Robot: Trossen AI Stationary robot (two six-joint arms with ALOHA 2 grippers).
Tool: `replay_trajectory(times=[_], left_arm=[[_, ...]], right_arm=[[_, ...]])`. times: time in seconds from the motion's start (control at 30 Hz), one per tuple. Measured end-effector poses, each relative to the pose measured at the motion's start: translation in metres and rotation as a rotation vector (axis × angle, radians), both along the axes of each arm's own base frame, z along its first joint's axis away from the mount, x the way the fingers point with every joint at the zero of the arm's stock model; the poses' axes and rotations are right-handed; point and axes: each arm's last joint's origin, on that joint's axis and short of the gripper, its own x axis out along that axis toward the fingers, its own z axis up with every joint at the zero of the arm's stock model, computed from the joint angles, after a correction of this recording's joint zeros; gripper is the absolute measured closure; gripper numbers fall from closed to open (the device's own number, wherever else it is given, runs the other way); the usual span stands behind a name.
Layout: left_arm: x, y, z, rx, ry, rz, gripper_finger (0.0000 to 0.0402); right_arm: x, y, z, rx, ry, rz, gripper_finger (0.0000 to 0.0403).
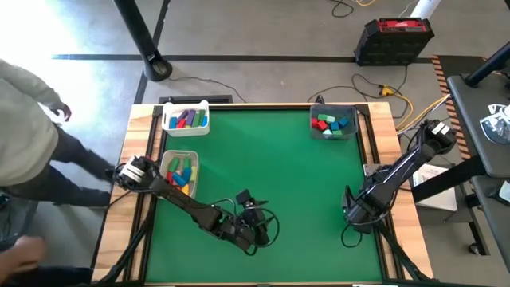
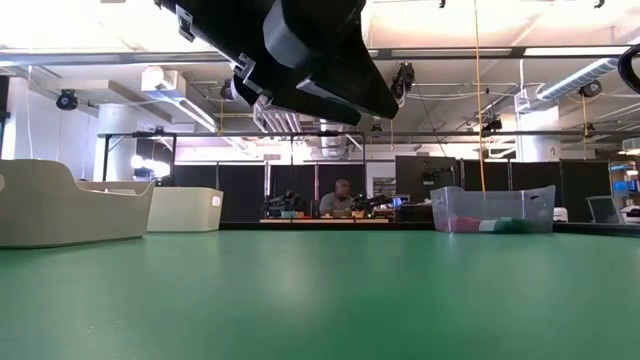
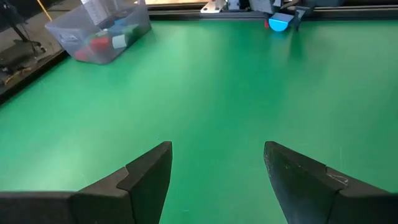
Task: Sort blocks by size
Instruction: Put the blue half circle block into the black bin
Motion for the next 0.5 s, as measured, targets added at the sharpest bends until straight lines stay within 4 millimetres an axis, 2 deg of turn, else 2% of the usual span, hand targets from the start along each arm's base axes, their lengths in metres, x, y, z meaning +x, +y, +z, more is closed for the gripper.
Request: replay_trajectory(times=[0.17,0.3,0.5], left_arm=[[-0.002,0.002,0.011,0.097,0.013,-0.013,0.0162],[-0.006,0.004,0.02,0.213,0.024,0.023,0.0162],[-0.011,-0.004,0.029,0.251,0.066,-0.106,0.0162]], right_arm=[[0.0,-0.001,0.001,-0.021,-0.006,0.016,0.0239],[0.005,0.002,0.011,-0.049,-0.025,0.008,0.0239],[0.035,0.007,0.052,-0.094,-0.262,0.006,0.0239]])
